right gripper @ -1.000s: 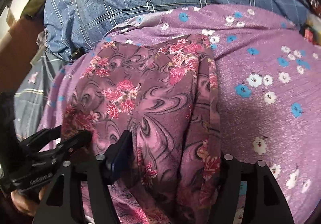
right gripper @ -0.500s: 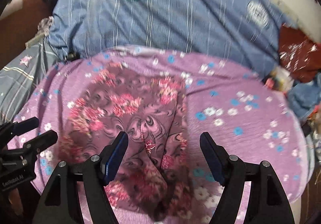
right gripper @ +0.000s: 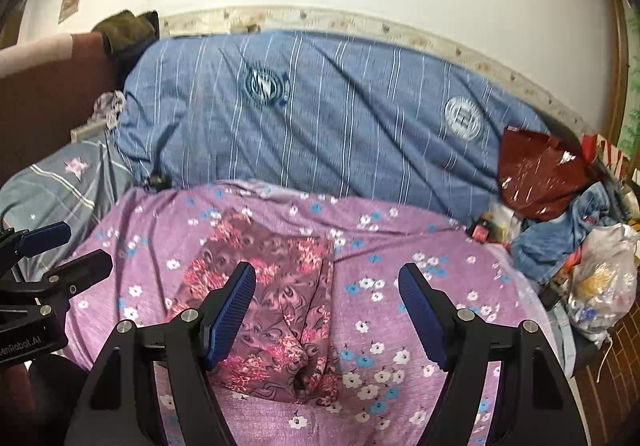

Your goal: Fold small clothes

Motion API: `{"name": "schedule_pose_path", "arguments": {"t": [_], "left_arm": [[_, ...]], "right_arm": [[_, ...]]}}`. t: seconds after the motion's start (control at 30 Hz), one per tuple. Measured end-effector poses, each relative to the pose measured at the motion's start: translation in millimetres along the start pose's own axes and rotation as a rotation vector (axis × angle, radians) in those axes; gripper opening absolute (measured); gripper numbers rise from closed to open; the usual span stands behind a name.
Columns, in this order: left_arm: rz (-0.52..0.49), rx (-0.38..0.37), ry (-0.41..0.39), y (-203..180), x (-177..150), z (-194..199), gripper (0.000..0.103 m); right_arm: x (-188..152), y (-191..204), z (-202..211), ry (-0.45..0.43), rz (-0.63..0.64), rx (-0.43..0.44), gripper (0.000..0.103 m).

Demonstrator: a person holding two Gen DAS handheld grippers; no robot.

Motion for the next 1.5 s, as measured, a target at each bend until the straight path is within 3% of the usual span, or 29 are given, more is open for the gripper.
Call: {"name": "schedule_pose_path", "arguments": {"t": [0.43,0.6,1.5], "left_arm": [[0.001,0.073,-0.099,-2.8,4.1,49.8,0.088],[0.009,0.111,-0.146,-2.1,0.7,60.6,0.103],[0.025,0.111,-0.159,1.9,-1.3,70.0,0.103]], "right_arm": [[6.8,-7.2,46.9,-0.071,-0.054,-0.015,0.076],[6.7,-7.5,57.9,-0.093,-0.063,-0.022,0.076],[8.6,-3.0,85.9,-0.159,-0.063,0.01,0.077]]}}
Point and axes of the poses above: each gripper's, at about its wrist camera, not at the fingertips, and z roughly against the way its jaws point, y to its left, x to its top, the point moved 3 cm from there along -z, roughly the way its jaws point, and after that the axes turned 13 degrees about y, right-handed, at the moved point
